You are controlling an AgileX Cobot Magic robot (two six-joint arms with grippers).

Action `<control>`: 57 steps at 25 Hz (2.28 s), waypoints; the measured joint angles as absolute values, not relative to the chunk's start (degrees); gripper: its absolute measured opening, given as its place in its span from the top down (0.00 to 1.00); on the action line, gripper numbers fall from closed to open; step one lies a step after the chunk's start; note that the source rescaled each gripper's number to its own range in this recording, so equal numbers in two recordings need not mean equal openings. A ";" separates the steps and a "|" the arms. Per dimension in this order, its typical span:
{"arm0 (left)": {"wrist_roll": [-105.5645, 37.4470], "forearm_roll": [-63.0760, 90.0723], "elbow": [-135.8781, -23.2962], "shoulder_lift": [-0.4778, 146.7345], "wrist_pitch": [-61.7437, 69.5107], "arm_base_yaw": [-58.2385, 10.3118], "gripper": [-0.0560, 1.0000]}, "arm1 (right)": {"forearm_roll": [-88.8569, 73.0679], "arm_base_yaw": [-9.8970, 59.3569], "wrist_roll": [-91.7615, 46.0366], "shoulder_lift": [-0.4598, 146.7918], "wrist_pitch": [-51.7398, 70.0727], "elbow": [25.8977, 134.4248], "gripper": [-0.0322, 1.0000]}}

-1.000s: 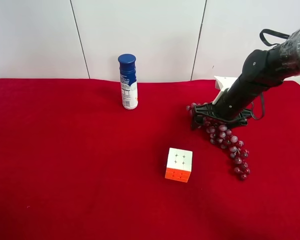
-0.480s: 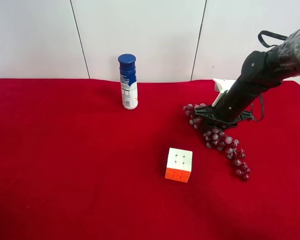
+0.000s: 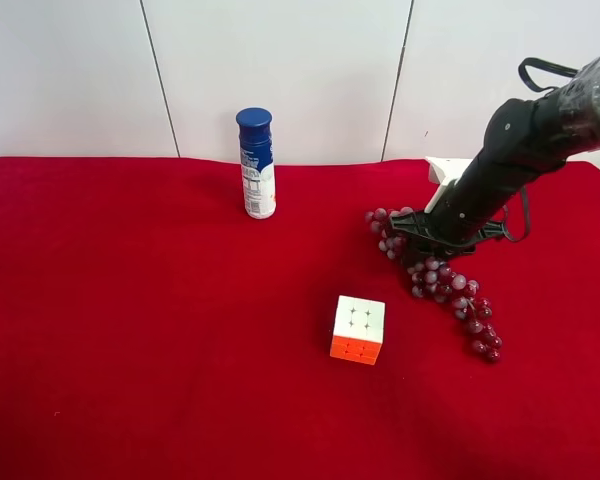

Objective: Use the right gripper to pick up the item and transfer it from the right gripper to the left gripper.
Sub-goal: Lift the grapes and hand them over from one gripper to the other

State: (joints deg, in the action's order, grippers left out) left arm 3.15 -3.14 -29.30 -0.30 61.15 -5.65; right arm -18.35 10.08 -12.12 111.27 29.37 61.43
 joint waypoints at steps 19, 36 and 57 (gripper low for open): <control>3.15 -3.14 -29.30 -0.30 61.15 -5.65 0.00 | -55.40 14.42 -42.87 91.04 41.76 61.43 0.87; 3.15 -3.72 -29.30 -0.30 61.15 -5.65 0.00 | -69.55 14.75 -56.59 90.04 58.63 73.01 0.88; -26.67 16.38 -34.68 27.32 49.38 -5.65 0.01 | -65.67 14.75 -56.53 90.04 59.16 73.77 0.90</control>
